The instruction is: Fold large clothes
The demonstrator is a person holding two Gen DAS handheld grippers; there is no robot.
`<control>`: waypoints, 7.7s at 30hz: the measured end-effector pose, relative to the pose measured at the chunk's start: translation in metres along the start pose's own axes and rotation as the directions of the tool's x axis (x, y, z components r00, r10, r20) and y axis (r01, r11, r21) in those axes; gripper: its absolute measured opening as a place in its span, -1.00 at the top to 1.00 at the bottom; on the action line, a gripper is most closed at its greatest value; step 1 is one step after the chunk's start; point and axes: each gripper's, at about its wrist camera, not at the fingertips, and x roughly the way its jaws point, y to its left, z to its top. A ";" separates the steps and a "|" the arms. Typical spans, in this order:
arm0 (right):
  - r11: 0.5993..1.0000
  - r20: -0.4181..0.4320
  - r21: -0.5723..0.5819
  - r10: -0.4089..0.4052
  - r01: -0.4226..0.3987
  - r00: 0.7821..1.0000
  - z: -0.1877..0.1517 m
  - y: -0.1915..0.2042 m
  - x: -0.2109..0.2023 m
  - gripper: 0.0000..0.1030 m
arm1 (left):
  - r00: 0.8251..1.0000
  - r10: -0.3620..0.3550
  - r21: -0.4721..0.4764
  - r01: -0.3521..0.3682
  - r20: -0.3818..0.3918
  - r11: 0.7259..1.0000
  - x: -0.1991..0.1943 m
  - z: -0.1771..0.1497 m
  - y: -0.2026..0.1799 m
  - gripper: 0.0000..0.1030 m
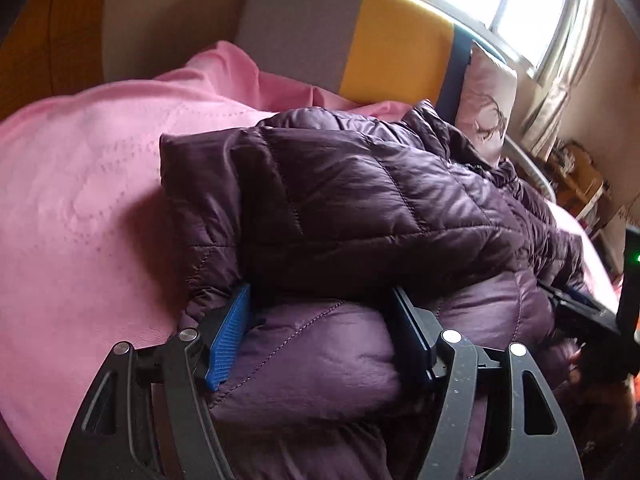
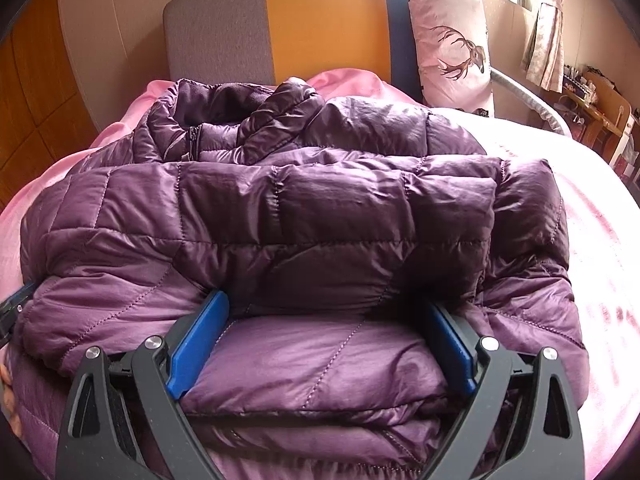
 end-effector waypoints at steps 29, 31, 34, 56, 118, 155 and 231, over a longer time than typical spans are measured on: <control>0.995 0.015 -0.091 0.028 -0.027 1.000 0.023 0.055 -0.016 -0.96 | 0.991 0.126 0.071 -0.129 0.045 0.989 -0.042 -0.032 -0.023 -0.61; 0.996 -0.002 -0.078 0.035 -0.035 0.999 0.020 0.053 -0.003 -0.97 | 0.991 0.127 0.062 -0.129 0.030 0.990 -0.037 -0.032 -0.020 -0.64; 0.996 -0.001 -0.075 0.044 -0.044 0.999 0.017 0.052 0.003 -0.97 | 0.991 0.127 0.055 -0.129 0.028 0.990 -0.033 -0.035 -0.018 -0.68; 0.991 -0.020 0.052 0.126 -0.125 0.992 -0.043 -0.005 -0.085 -0.96 | 0.979 0.139 0.030 -0.145 0.149 0.989 -0.119 -0.057 -0.026 -0.69; 0.793 0.071 0.323 0.523 -0.516 0.849 -0.105 -0.134 -0.216 0.79 | 0.803 -0.587 -0.154 0.596 0.103 0.788 -0.237 -0.122 0.046 0.79; 0.844 0.003 0.404 0.385 -0.353 0.923 -0.118 -0.140 -0.119 0.33 | 0.911 -0.407 -0.326 0.365 -0.067 0.872 -0.073 -0.071 0.064 0.35; 0.989 0.107 -0.093 0.121 -0.111 0.987 -0.055 -0.059 -0.156 -0.02 | 0.990 -0.118 0.112 0.108 0.079 0.988 -0.141 -0.027 -0.014 0.82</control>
